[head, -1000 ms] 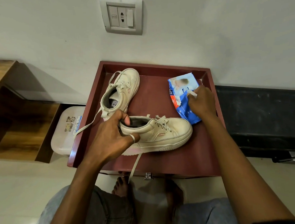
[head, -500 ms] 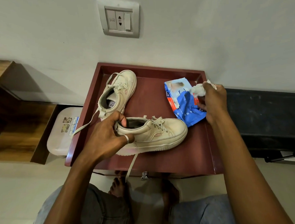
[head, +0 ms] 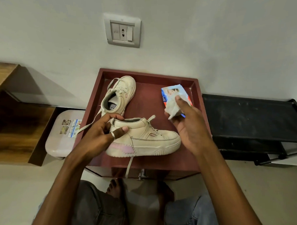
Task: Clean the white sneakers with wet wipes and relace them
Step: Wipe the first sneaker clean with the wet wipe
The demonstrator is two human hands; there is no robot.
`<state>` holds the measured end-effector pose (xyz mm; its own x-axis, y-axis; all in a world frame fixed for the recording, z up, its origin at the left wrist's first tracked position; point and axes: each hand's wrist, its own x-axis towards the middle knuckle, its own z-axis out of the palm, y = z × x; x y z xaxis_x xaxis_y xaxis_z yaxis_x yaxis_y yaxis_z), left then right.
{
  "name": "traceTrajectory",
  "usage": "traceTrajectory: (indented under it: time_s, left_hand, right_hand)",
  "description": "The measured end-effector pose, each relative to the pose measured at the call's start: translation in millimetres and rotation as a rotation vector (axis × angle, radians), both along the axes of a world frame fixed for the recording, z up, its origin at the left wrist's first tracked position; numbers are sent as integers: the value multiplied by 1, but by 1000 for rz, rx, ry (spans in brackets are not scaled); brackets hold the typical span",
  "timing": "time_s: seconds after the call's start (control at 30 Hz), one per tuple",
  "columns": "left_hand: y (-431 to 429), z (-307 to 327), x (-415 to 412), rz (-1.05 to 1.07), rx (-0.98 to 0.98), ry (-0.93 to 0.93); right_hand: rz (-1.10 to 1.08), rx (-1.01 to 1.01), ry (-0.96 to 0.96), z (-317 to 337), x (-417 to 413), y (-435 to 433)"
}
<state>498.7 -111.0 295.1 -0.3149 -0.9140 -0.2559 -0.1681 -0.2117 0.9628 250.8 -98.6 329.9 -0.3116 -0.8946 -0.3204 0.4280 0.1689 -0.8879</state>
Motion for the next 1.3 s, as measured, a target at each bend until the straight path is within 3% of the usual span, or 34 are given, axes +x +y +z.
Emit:
traceTrajectory:
  time_s: [0.13, 0.43, 0.6, 0.73, 0.83, 1.0, 1.3]
  left_hand:
    - [-1, -3, -7, 71, 14, 21]
    - [-12, -13, -16, 144, -1, 32]
    - [-12, -11, -25, 138, -15, 21]
    - [-11, -11, -28, 134, 15, 49]
    - [-11, -10, -28, 137, 16, 51]
    - [-10, -10, -26, 152, 80, 66]
    - [-12, -5, -25, 178, 136, 74]
  right_hand:
    - [94, -19, -45, -3, 11, 21]
    - [39, 45, 329, -24, 5, 8]
    - [-26, -125, 729, -19, 18, -1]
    - [36, -432, 1115, -16, 33, 7]
    - [144, -480, 1346, -26, 55, 15]
    - [367, -433, 1365, -34, 71, 24]
    - [137, -479, 1553, -41, 66, 23]
